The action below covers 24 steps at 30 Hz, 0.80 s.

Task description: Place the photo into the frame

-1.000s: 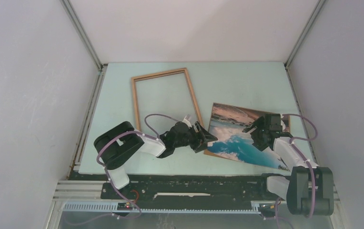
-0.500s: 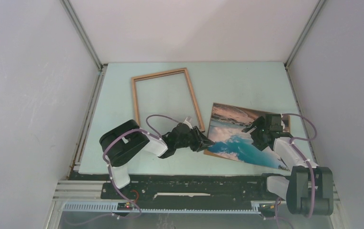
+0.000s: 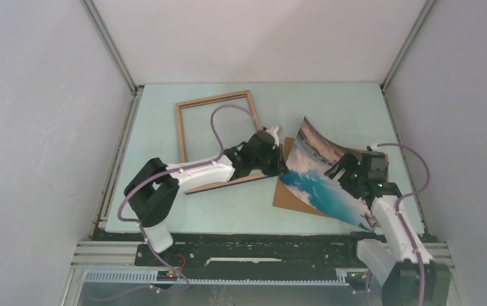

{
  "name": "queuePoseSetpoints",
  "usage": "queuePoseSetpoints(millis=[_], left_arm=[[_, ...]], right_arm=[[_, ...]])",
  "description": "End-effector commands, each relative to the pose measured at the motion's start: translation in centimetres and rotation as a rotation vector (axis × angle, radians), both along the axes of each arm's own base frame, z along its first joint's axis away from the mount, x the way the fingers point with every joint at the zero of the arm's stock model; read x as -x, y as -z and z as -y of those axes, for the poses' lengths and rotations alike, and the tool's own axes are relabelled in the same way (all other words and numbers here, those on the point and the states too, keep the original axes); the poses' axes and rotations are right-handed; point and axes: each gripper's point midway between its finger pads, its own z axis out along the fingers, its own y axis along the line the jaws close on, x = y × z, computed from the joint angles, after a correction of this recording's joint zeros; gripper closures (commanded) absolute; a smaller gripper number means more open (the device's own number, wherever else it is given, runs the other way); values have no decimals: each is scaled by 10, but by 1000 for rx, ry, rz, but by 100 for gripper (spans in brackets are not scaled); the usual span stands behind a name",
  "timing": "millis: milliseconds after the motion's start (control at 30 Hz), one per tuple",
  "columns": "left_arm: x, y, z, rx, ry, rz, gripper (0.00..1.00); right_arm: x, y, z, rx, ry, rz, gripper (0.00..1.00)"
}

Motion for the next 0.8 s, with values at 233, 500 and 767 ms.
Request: queuePoseSetpoints(millis=[233, 500, 767], left_arm=[[-121, -219, -202, -729, -119, 759, 100], [-139, -352, -249, -895, -280, 1171, 100], [-115, -367, -214, -820, -156, 1418, 100]], right_arm=[[-5, -127, -15, 49, -190, 406, 10], [-8, -102, -29, -30, -252, 291, 11], [-9, -95, -29, -22, -267, 292, 11]])
